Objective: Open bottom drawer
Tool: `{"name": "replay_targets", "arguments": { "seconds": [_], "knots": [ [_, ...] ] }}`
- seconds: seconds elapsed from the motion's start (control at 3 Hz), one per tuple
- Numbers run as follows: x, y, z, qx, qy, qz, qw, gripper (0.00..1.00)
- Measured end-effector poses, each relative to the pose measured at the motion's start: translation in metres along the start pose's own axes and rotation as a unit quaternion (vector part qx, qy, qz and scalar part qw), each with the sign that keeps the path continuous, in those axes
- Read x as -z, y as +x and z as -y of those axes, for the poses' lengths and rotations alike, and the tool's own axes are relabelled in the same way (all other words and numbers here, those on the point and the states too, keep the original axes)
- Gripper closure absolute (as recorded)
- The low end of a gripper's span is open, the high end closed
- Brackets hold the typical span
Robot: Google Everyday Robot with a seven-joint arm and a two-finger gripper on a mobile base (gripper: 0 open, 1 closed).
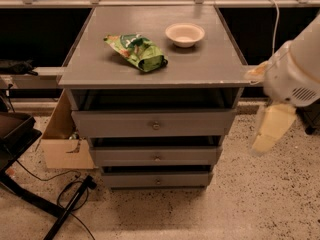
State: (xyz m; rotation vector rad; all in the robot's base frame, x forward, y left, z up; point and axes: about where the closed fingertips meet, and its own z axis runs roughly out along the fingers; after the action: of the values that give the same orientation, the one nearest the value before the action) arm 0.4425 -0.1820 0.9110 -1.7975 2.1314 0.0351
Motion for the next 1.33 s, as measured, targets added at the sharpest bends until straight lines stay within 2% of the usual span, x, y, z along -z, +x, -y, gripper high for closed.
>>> {"name": "replay_targets", "arguments": {
  "seconds": [0.33, 0.67, 1.0, 1.33],
  "knots": [
    [-0.077, 0.001, -0.024, 0.023, -0.024, 0.017, 0.9993, 0.00],
    [-0.182, 0.007, -0.053, 0.041, -0.064, 0.020, 0.9969, 0.00],
    [-0.276, 0.016, -0.066, 0.050, -0.096, 0.018, 0.9939, 0.00],
    [-0.359, 0.035, -0.071, 0.032, -0.139, 0.022, 0.9895, 0.00]
  ]
}}
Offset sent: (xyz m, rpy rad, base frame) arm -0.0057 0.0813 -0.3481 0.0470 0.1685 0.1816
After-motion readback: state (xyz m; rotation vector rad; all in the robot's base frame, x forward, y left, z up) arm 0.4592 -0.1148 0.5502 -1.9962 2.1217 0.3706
